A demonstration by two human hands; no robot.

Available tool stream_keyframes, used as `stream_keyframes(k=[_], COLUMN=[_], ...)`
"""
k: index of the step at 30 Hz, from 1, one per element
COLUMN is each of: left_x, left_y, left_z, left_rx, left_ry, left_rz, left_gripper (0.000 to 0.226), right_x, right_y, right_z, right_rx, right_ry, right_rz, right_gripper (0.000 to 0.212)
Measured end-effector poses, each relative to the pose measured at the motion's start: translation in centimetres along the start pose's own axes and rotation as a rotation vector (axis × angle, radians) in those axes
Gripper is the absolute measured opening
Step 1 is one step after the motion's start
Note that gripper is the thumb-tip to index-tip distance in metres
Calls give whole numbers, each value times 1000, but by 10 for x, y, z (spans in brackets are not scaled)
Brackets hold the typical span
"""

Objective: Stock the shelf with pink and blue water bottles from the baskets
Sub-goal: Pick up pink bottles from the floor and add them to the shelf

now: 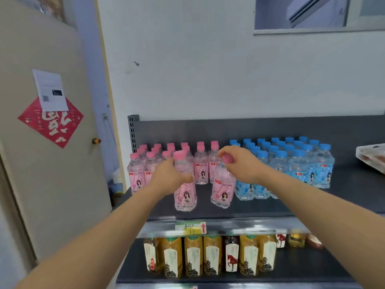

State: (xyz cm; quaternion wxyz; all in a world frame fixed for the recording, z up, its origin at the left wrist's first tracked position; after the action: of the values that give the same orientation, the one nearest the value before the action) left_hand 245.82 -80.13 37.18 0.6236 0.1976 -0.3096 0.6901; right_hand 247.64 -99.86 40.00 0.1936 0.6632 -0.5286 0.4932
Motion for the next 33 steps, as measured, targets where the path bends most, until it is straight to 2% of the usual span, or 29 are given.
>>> stream_keyframes(k=[5,10,15,18,21,23,24,28,33], left_x=[-19,-48,-58,-56,-58,-64,-67,-77,-88], left_y=[-44,-72,-87,-88,-86,-86,-87,-99,-116], left_z=[-21,-33,-33,-44,-60,-68,-71,-74,-73], left_rx=[2,10,2,44,126,134,127,100,86], left_ry=[42,15,8,59,-58,-82,-69,-22,-53], left_rz=[-78,-96,-82,-144,-224,-233,-236,-226,-165], left_gripper=[41,63,74,77,57,34,29,21,16], right_x=[-17,-32,-43,-55,-72,-85,-92,-103,-105], right_y=[-39,-65,-72,-66,-62,-61,-61,-70,-86], right_z=[16,30,42,55,72,82,85,92,94], right_rx=[-70,-83,-79,-167,-340,-412,-421,-402,-414], right_ry=[58,77,-28,-129,-181,-206,-205,-195,-101], right_rz=[-86,-96,21,79,19,-78,-126,-169,-92], right_gripper=[53,51,57,53,42,42,44,55,43])
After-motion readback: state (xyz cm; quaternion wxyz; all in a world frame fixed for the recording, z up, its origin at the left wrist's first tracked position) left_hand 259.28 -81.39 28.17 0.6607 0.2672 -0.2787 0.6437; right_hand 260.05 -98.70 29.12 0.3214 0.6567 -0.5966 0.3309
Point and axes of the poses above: each hand's wrist, its own y-axis away from the middle knuckle, its own x-axis out of the back of the hand, z = x × y, the point moved 1 cm from there along -y, towards the middle knuckle, and after that the axes turned 7 degrees about -z, right-handed, at the moved point
